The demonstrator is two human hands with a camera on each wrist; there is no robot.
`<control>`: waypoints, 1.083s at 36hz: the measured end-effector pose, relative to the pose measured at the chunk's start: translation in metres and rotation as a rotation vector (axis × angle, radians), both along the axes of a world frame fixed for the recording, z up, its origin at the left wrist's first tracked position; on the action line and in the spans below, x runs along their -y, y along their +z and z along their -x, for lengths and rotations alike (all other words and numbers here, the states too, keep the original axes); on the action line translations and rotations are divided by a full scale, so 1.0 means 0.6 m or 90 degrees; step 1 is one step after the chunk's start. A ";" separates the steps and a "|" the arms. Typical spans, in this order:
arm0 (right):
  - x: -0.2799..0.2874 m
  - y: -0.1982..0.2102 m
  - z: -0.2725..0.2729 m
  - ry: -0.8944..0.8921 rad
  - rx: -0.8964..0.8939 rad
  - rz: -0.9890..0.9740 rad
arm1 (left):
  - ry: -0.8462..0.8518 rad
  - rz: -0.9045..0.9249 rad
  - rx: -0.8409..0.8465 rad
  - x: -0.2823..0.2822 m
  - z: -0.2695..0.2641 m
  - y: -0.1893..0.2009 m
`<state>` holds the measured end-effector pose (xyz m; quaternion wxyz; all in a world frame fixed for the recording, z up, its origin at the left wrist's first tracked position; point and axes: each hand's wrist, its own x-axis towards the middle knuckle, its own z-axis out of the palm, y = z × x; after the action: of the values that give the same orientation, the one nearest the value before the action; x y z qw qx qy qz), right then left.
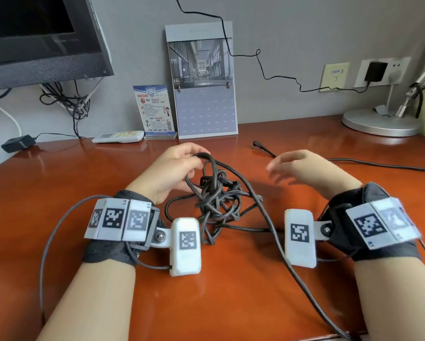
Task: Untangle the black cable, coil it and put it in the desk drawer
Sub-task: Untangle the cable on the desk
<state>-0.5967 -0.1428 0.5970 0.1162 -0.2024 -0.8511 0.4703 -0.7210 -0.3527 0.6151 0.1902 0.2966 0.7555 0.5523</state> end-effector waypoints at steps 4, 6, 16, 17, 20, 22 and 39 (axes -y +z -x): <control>0.015 0.010 -0.014 0.188 0.156 -0.042 | 0.136 -0.054 0.018 -0.006 0.009 -0.002; 0.019 0.014 -0.016 0.249 0.177 -0.058 | 0.207 -0.090 0.039 -0.004 0.017 -0.004; 0.025 0.007 -0.011 0.318 0.239 -0.172 | 0.305 -0.205 0.099 -0.001 0.036 -0.009; 0.025 0.004 -0.007 0.309 0.228 -0.191 | 0.269 -0.214 0.108 -0.004 0.032 -0.007; 0.031 -0.003 0.002 0.318 0.216 -0.182 | 0.160 -0.225 0.144 -0.008 0.022 -0.002; 0.032 -0.007 0.007 0.330 0.222 -0.172 | 0.143 -0.201 0.145 -0.005 0.021 -0.001; 0.029 -0.029 0.026 0.245 0.138 -0.339 | 0.152 0.258 -0.004 0.046 0.032 0.014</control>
<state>-0.6126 -0.1600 0.5794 -0.0165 -0.0496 -0.9740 0.2206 -0.7404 -0.3803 0.6235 0.1768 0.1631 0.8812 0.4071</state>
